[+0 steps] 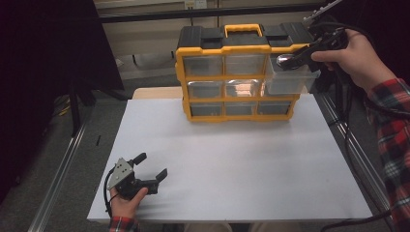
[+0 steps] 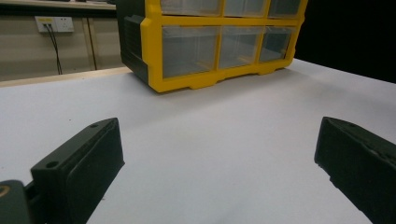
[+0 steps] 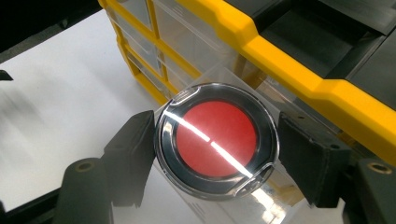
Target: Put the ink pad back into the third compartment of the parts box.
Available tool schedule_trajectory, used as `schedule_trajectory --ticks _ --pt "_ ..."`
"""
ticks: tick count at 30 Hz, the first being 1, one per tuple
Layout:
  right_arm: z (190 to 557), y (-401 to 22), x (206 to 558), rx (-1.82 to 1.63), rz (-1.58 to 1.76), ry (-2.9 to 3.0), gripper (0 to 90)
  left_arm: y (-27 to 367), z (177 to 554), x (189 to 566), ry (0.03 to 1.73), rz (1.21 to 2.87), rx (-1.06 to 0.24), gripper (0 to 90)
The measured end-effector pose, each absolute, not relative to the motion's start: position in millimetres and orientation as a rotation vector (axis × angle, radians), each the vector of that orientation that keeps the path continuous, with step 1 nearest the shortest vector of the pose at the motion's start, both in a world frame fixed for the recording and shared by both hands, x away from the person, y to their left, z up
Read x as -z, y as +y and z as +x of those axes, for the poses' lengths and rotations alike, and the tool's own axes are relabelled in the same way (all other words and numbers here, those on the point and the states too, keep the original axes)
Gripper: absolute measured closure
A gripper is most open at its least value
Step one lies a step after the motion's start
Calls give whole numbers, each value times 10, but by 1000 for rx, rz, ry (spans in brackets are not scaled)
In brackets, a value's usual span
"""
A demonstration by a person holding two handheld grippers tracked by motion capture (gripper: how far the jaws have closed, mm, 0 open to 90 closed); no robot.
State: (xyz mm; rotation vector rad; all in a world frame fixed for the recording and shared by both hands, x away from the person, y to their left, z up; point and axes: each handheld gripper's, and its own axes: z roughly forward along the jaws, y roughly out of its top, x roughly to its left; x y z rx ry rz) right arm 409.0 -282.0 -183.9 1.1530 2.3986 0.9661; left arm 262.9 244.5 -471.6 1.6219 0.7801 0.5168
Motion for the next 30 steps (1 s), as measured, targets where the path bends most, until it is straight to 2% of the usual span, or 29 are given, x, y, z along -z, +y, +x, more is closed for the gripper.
schedule_trajectory --ticks 30 --pt "4172 -2905 1943 -970 1183 2366 301 2449 2630 4717 783 1623 -518 12"
